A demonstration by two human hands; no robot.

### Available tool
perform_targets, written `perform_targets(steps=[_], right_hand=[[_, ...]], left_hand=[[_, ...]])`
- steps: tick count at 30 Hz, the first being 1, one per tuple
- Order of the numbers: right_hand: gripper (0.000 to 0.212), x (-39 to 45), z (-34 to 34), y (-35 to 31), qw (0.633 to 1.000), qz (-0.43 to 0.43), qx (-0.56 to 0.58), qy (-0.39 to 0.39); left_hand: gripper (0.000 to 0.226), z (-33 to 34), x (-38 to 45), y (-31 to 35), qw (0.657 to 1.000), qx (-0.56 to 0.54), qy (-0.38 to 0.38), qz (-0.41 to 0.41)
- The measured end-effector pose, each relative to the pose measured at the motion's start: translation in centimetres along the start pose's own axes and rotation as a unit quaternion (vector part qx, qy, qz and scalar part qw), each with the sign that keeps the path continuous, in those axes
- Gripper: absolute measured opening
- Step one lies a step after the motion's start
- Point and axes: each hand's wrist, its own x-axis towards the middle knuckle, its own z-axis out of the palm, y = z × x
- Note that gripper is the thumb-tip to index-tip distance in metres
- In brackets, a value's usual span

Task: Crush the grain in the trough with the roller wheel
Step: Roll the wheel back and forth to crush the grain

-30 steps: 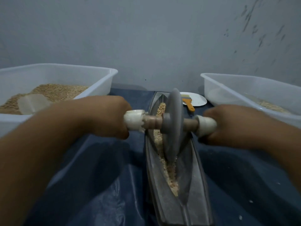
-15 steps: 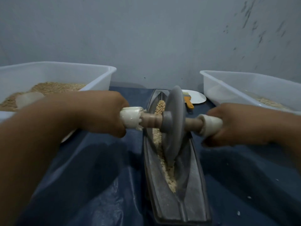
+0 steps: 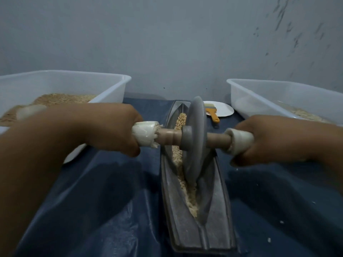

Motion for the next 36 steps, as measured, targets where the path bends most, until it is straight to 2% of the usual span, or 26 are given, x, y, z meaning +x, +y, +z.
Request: perform_targets(steps=[2, 4, 6, 9, 12, 14, 15, 17, 19, 20, 21, 23, 25, 27, 29, 30, 31, 33, 35, 36], right_hand=[[0.021, 1.4, 1.2, -0.4, 0.982, 0.009, -0.106, 0.154], [0.017, 2.2, 1.8, -0.7, 0.963, 0.004, -0.162, 0.218], [0.018, 1.9, 1.2, -0.4, 0.975, -0.006, -0.15, 0.163], [0.023, -0.1, -0.4, 0.4, 0.999, -0.01, -0.045, -0.003], [0.037, -1.8, -1.2, 0.3, 0.985, -0.008, 0.061, -0.159], [0.039, -1.5, -1.2, 0.2, 0.983, -0.017, 0.068, -0.169], [0.036, -1.1, -0.9, 0.2, 0.99, -0.014, 0.054, -0.126], [0.027, 0.0, 0.2, 0.0, 0.999, -0.004, -0.025, 0.036], [0.022, 1.3, 1.5, -0.4, 0.971, -0.004, -0.138, 0.194], [0.021, 1.7, 1.9, -0.6, 0.958, -0.005, -0.164, 0.233], [0.021, 2.0, 2.0, -0.6, 0.957, -0.009, -0.167, 0.239], [0.022, 1.6, 1.2, 0.0, 0.979, -0.019, -0.127, 0.158], [0.028, 0.3, -0.1, 0.6, 0.999, -0.02, -0.029, -0.005], [0.037, -1.2, -0.9, 0.6, 0.983, -0.024, 0.082, -0.159], [0.042, -1.6, -1.1, 0.7, 0.966, -0.036, 0.133, -0.219], [0.042, -1.3, -1.0, 0.7, 0.969, -0.04, 0.122, -0.21], [0.04, -1.0, -0.6, 0.5, 0.981, -0.036, 0.094, -0.165], [0.031, 0.0, 0.4, 0.2, 1.0, -0.012, 0.001, 0.003], [0.025, 1.2, 1.7, -0.4, 0.976, -0.005, -0.129, 0.174], [0.026, 1.5, 2.0, -0.8, 0.959, -0.005, -0.17, 0.227]], left_hand=[[0.016, 0.9, 1.0, 0.2, 0.996, 0.015, 0.085, 0.008], [0.017, 1.2, 1.5, 0.2, 0.993, 0.025, 0.118, 0.011], [0.017, 0.9, 1.1, 0.1, 0.996, 0.03, 0.08, 0.01], [0.025, -0.2, -0.3, -0.2, 0.999, 0.041, -0.022, 0.004], [0.035, -1.2, -1.5, -0.3, 0.994, 0.042, -0.099, 0.006], [0.03, -1.1, -1.3, 0.0, 0.995, 0.021, -0.102, 0.0], [0.026, -0.8, -1.0, 0.1, 0.997, 0.008, -0.083, -0.004], [0.019, 0.1, 0.0, 0.3, 1.0, -0.001, -0.005, -0.002], [0.015, 0.8, 0.8, 0.4, 0.998, 0.016, 0.067, 0.003], [0.014, 1.0, 1.1, 0.5, 0.996, 0.024, 0.082, 0.005], [0.014, 0.9, 1.1, 0.5, 0.996, 0.027, 0.08, 0.007], [0.017, 0.4, 0.4, 0.4, 0.999, 0.035, 0.036, 0.008], [0.026, -0.4, -0.7, 0.2, 0.999, 0.048, -0.01, 0.013], [0.045, -1.1, -1.9, 0.2, 0.996, 0.062, -0.048, 0.036], [0.054, -1.4, -2.3, 0.3, 0.995, 0.064, -0.07, 0.039], [0.051, -1.3, -2.2, 0.4, 0.996, 0.06, -0.065, 0.031], [0.042, -1.1, -1.9, 0.6, 0.997, 0.053, -0.044, 0.02], [0.023, -0.2, -0.6, 0.7, 0.999, 0.038, 0.027, 0.006], [0.016, 0.8, 0.5, 0.7, 0.996, 0.03, 0.085, 0.001], [0.016, 1.0, 0.8, 0.6, 0.995, 0.029, 0.09, 0.0]])
